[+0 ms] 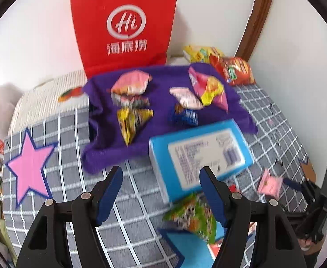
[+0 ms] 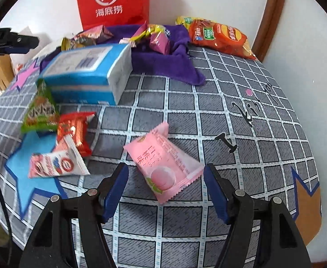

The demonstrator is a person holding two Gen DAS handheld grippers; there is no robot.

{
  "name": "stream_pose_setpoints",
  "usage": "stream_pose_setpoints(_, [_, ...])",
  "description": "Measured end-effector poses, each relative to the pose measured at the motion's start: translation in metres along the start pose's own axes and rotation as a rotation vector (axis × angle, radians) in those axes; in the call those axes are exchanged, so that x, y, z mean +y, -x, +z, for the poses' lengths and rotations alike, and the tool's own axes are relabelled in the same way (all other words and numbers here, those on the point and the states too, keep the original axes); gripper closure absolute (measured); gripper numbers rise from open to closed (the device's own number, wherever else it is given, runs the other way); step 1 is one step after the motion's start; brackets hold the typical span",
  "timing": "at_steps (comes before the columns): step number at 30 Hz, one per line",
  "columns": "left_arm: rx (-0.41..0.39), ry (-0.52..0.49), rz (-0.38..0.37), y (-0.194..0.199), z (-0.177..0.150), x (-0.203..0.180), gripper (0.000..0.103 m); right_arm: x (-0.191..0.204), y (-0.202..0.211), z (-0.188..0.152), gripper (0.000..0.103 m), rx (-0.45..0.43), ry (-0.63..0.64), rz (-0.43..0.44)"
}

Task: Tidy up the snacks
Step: 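Withdraw both open grippers from the towel toward the remaining snacks, then grasp the pink peach packet with the right gripper while the left grasps the green chip bag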

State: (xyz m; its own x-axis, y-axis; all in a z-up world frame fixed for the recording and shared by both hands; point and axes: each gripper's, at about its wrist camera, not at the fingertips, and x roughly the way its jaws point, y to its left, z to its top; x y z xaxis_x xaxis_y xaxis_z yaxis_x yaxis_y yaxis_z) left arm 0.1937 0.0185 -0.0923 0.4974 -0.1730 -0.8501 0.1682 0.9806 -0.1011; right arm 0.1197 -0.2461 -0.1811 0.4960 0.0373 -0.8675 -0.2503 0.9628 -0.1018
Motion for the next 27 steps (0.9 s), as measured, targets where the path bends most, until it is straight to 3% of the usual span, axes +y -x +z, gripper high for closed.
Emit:
stream_pose_setpoints(8, [0.036,0.003,-0.027,-0.001,-0.030,-0.003,0.034,-0.007,-0.021,0.015,0.030,-0.031,-0.027,0.026])
stream_pose_setpoints(20, [0.012,-0.022,-0.045,0.013,-0.042,-0.012,0.034,-0.016,-0.043,0.031,0.021,-0.083,-0.058,0.053])
stream_pose_setpoints(21, [0.014,-0.020,-0.047,0.012,-0.043,-0.013,0.034,-0.017,-0.043,0.031,0.021,-0.091,-0.063,0.056])
stream_pose_setpoints(23, [0.015,-0.016,-0.057,0.011,-0.044,-0.015,0.034,-0.017,-0.040,0.028,0.037,-0.118,-0.064,0.053])
stream_pose_setpoints(27, [0.028,-0.013,-0.086,0.004,-0.046,-0.022,0.034,-0.021,-0.039,0.026,0.041,-0.121,-0.089,0.056])
